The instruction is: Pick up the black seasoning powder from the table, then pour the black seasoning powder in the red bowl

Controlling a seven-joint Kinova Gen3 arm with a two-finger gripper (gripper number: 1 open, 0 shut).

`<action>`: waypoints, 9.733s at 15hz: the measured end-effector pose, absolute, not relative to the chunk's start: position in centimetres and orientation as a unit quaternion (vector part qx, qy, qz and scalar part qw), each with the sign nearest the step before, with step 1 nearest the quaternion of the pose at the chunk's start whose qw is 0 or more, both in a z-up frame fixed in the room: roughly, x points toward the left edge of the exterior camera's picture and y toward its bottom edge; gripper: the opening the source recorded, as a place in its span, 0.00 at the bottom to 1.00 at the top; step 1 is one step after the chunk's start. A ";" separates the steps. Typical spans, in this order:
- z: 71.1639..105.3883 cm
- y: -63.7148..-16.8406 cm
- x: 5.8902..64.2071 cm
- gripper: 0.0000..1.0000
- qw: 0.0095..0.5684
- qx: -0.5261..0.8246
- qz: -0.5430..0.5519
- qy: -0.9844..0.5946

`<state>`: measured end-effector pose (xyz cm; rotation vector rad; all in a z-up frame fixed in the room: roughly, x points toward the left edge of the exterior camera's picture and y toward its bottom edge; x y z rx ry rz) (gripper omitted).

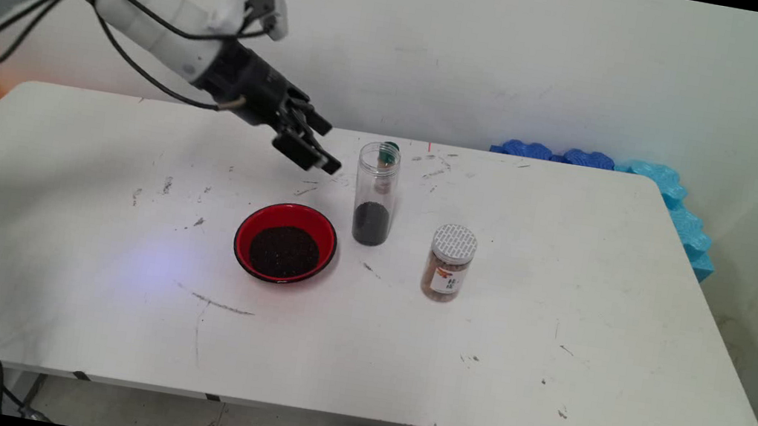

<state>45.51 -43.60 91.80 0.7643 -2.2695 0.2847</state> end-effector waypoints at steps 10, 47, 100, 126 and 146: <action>87.8 -45.8 42.1 1.00 0.360 0.296 0.104 -0.879; 95.8 -41.8 42.1 0.00 0.399 0.314 0.135 -0.851; 95.1 -28.4 49.8 0.00 0.357 0.499 -0.104 -0.783; 91.8 -30.8 50.8 0.00 0.338 0.741 -0.298 -0.498; 90.3 -32.5 51.0 0.00 0.308 0.819 -0.383 -0.295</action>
